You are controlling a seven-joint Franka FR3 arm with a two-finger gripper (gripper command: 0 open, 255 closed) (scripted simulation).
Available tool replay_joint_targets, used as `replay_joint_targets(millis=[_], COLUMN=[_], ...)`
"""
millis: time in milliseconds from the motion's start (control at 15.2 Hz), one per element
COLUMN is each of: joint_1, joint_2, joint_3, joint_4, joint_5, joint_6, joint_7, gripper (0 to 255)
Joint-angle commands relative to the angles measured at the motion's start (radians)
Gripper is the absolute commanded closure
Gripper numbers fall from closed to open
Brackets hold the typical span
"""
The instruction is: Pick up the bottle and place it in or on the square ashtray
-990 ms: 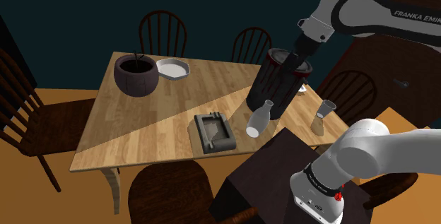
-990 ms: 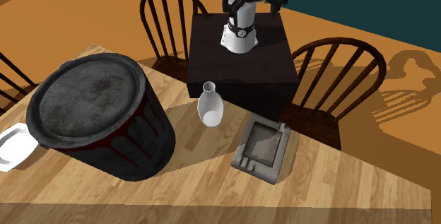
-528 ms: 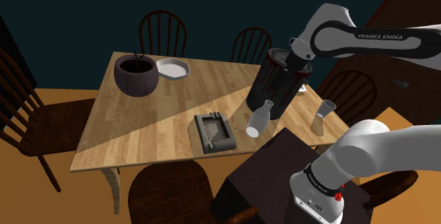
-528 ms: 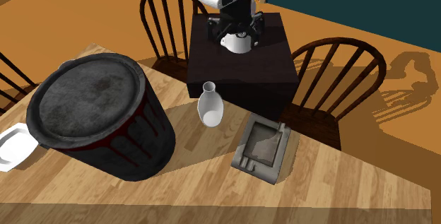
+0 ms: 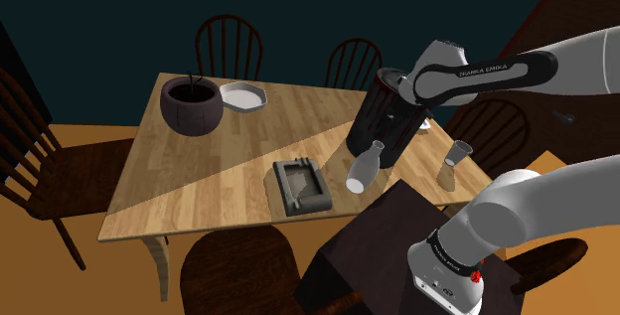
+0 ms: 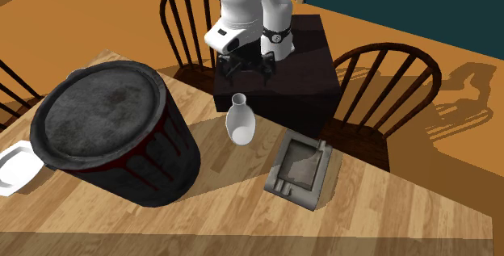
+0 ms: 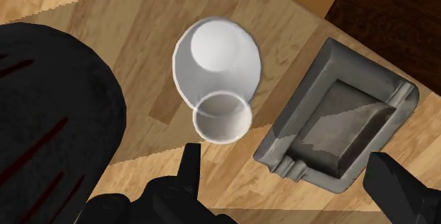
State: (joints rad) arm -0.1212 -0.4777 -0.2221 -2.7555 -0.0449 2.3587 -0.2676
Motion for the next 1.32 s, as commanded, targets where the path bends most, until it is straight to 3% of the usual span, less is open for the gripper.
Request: replay_joint_targets(millis=[0, 132, 660, 1188, 1254], joint_1=[-0.007, -0.011, 0.021, 0.021, 0.021], joint_2=[0.075, 0.154, 0.288, 0.288, 0.288], joint_3=[-0.024, -0.05, -0.073, -0.073, -0.073], joint_4=[-0.009, -0.008, -0.023, -0.023, -0.023], joint_5=[-0.004, 0.0, 0.054, 0.054, 0.054], joint_6=[0.088, 0.169, 0.316, 0.316, 0.316], joint_7=[-0.022, -0.048, -0.089, -0.089, -0.089], gripper=[0, 0, 0, 0, 255])
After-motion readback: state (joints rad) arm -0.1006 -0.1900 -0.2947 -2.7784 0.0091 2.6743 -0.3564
